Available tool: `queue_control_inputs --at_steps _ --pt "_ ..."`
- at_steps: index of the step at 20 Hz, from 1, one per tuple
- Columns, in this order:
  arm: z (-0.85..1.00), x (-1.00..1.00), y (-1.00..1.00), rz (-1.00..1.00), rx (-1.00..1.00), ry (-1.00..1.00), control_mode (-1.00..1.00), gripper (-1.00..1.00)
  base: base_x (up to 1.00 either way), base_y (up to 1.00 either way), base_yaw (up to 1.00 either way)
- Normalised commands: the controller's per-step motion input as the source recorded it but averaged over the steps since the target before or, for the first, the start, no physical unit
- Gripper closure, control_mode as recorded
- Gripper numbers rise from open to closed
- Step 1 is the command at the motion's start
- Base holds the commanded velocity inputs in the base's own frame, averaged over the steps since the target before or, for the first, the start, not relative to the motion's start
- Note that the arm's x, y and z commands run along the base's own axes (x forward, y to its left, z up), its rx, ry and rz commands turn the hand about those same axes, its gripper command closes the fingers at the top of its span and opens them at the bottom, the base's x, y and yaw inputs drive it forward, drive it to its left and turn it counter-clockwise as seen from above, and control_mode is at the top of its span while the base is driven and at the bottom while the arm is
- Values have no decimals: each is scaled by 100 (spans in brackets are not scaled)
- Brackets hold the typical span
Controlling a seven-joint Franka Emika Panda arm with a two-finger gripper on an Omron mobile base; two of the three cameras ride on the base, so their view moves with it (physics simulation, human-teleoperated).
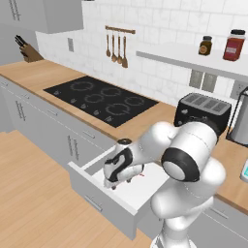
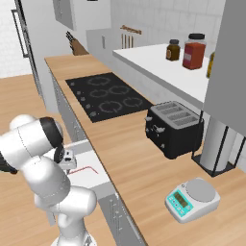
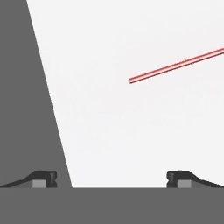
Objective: Take a straw from the drawer in front and place it inside the glass cup on the dining counter.
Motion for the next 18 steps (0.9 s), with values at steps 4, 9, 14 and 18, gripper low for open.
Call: queue_control_inputs --at_steps 4,9,14,18 --pt "-37 -2 48 0 0 0 -100 -100 0 0 0" --pt "-32 0 61 0 1 0 -100 -100 0 0 0" --pt "-8 -40 63 0 4 -1 -100 -100 0 0 0" --pt "65 -20 -36 -12 0 -6 -100 -100 0 0 0"
